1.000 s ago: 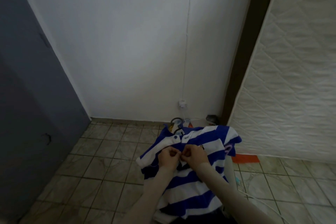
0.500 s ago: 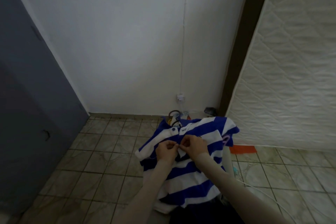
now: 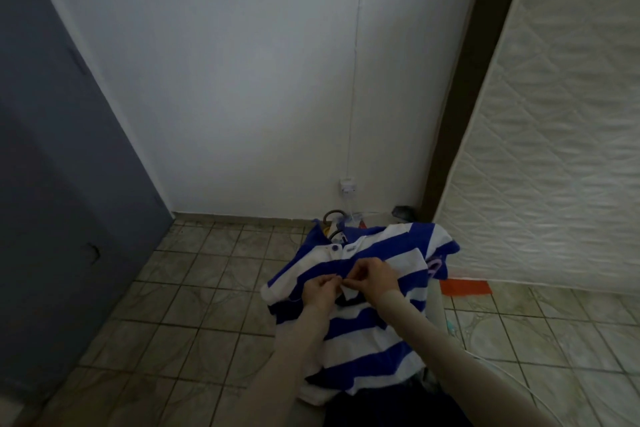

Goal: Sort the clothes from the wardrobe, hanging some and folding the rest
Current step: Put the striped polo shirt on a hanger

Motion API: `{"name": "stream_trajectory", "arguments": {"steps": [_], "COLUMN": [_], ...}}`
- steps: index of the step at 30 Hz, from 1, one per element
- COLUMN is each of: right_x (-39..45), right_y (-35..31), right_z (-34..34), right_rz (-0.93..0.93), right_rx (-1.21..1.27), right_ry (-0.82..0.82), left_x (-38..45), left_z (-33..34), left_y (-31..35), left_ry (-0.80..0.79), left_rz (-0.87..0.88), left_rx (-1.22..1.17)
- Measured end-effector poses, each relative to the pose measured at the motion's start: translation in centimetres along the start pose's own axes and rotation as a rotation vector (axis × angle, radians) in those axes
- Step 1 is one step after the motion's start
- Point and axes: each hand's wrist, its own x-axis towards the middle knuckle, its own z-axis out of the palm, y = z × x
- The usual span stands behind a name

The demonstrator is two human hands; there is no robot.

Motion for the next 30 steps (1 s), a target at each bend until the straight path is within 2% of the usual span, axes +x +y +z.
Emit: {"name": "stream_trajectory", "arguments": {"steps": [4, 11, 15, 20, 23, 26, 28, 30], "right_x": [-0.1, 0.2, -0.1, 0.1, 0.5, 0.8, 1.3, 1.6], "right_y": [0.2, 1.2, 1.7, 2.4, 1.4, 0.0, -0.7, -1.2], "right_z": [0.0, 0.2, 0.3, 0.9, 1.0, 0.2, -0.3, -0.6], "right_rz": [-0.008, -0.011, 0.000, 0.026, 0.035, 0.017, -0.034, -0.077], "right_rx": [0.029, 0.152, 0.234, 0.031, -0.131, -0.069, -0.118, -0.269], "right_ry": [0.007, -0.053, -0.106, -0.171, -0.032, 0.137, 0.128, 0.056], "left_x": [0.2, -0.1, -0.3, 0.0, 0.3, 0.5, 0.8, 1.1], "left_z": [-0.2, -1.3, -1.7, -1.8, -1.6, -1.6, -1.6, -1.6], "left_y": [-0.2, -0.4, -0.2, -1.0, -1.0, -0.7, -0.7, -0.8], "left_ry": [0.008, -0.001, -0.039, -0.085, -0.087, -0.091, -0.095, -0.095], "left_rz": [0.060, 0.305, 0.325, 0.281, 0.286, 0.287, 0.290, 0.306], "left_rx": [0.106, 0.346, 0.431, 0.591, 0.666, 0.703, 0.724, 0.739]}}
